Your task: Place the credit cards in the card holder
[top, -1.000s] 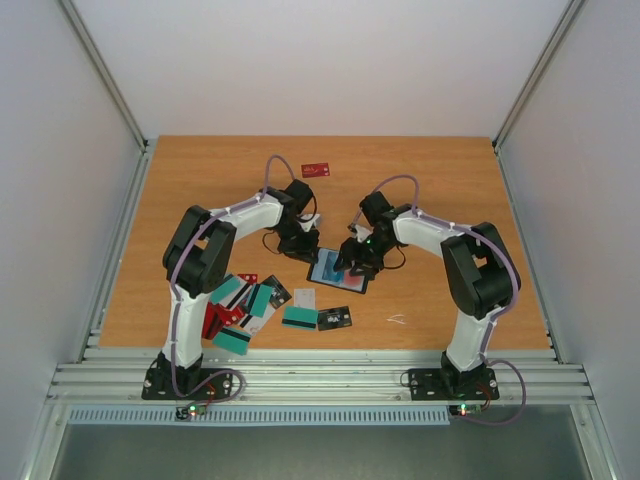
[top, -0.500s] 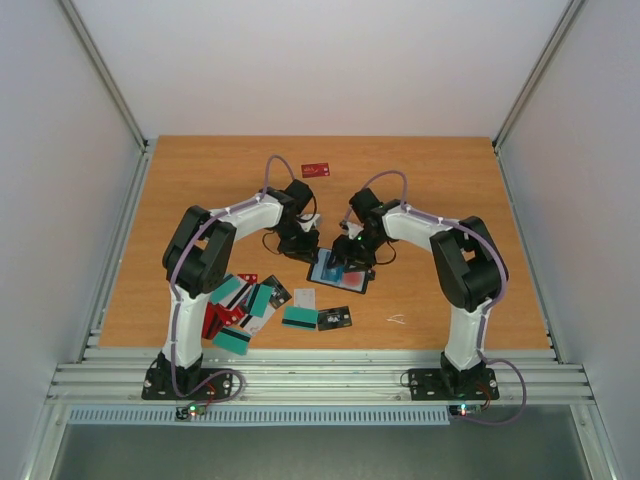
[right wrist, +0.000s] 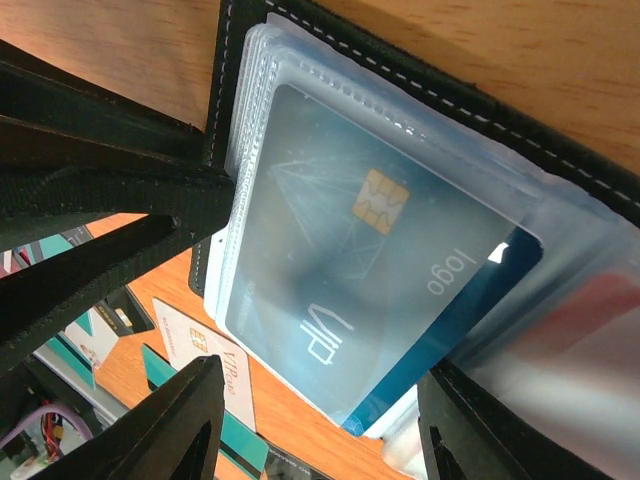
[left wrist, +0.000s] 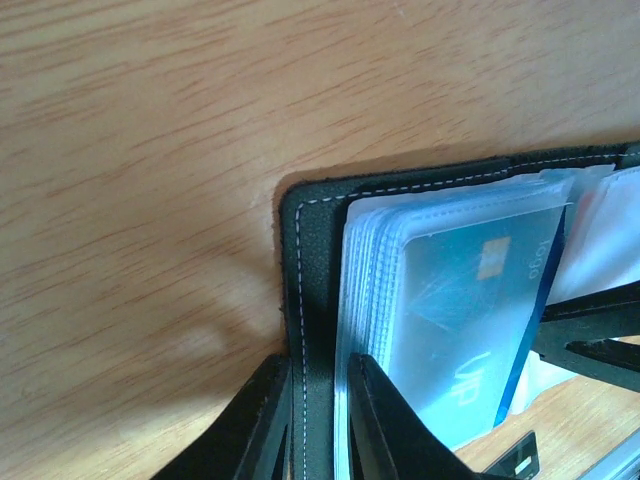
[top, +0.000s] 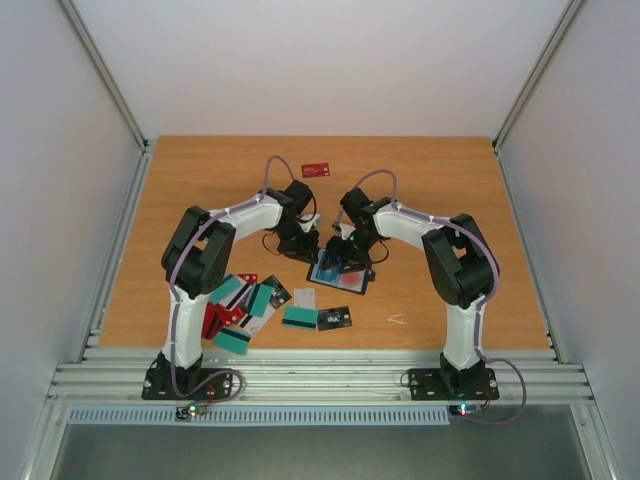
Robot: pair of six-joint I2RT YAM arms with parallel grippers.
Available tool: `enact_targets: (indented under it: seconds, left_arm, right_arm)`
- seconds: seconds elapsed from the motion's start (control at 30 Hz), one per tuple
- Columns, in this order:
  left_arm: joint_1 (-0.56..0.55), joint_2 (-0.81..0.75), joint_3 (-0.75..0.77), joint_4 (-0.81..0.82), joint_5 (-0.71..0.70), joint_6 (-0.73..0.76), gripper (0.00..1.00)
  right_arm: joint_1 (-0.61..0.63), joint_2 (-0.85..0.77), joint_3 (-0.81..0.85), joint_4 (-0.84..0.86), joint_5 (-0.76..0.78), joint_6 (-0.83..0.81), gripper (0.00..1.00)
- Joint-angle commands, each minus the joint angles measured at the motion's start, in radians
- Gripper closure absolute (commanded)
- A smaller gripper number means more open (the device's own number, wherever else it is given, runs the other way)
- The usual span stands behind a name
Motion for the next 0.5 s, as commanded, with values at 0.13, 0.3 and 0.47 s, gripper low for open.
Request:
enact_targets:
  seconds: [0.13,0.3,0.47]
  left_arm:
    - [-0.018,-0.039,-0.02,-0.008,-0.029,-0.015,0.8]
    - [-0.013,-0.086,-0.005,-0.043,-0.054,-0.002,0.72]
    - [-0.013,-0.127,0.019,-0.079,-0.083,0.013,0.61]
  right_arm:
    - [0.017,-0.03,0.001,-0.021,0.014,-0.027,0.46]
    - [0.016,-0.084,0.002,-0.05,0.017,-0.042,0.45]
    - [0.008,-0.134,0.017,-0.089,0.023,-0.052,0.45]
